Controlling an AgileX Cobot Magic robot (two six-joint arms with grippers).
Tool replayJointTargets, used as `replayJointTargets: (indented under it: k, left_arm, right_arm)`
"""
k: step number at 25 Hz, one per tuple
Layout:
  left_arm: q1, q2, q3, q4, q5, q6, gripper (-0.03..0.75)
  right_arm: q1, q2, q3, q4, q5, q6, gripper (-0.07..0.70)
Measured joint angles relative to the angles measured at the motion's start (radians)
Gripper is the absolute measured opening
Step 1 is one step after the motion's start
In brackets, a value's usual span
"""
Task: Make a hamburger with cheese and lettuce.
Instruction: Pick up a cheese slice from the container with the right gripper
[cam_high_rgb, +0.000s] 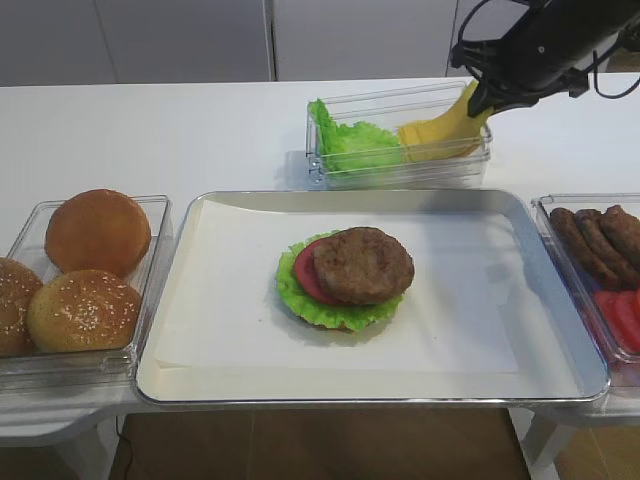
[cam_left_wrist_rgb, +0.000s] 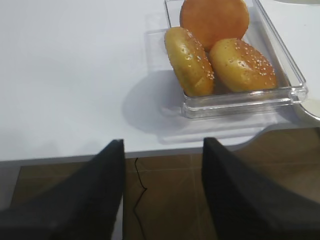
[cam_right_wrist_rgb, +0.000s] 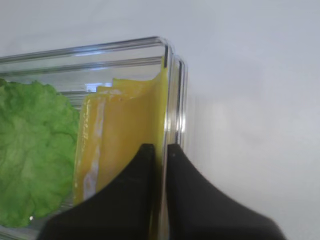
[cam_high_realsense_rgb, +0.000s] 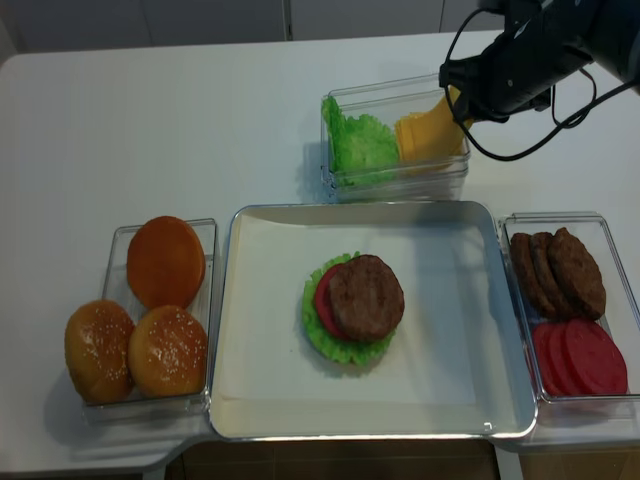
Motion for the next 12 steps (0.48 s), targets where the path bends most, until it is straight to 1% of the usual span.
replayJointTargets:
  k: [12]
  left_arm:
    - [0.000, 0.000, 0.000, 0.000, 0.000, 0.000, 0.370]
  right_arm:
    - [0.000, 0.013, 0.000, -0.004, 0.008, 0.000, 0.041]
